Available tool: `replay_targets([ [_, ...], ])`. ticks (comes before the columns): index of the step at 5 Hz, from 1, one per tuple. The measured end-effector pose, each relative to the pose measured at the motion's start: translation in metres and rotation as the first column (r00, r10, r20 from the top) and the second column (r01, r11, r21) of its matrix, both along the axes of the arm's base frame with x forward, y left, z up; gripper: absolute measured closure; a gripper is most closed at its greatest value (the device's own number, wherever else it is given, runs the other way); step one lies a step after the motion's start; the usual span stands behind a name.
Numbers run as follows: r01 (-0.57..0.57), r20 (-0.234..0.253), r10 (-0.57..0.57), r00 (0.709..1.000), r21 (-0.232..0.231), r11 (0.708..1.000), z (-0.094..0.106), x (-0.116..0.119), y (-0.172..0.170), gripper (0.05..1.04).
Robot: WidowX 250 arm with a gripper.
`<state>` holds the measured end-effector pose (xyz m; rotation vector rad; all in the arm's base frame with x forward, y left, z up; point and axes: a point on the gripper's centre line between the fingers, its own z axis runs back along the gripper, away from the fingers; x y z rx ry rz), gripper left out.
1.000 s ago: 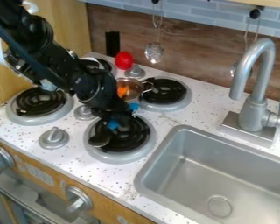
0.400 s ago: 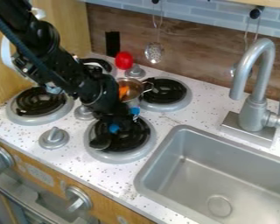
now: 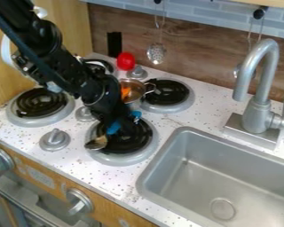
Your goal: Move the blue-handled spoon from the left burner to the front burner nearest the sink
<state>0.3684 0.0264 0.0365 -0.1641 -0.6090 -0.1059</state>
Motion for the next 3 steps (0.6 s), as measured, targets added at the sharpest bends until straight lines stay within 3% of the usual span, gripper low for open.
replay_targets([
  [1,0.015,0.052,-0.015,0.999,0.013,1.000,0.021,0.001,0.002,0.086],
  [3,0.000,0.297,0.004,0.955,-0.012,1.000,0.107,-0.008,0.033,0.086],
])
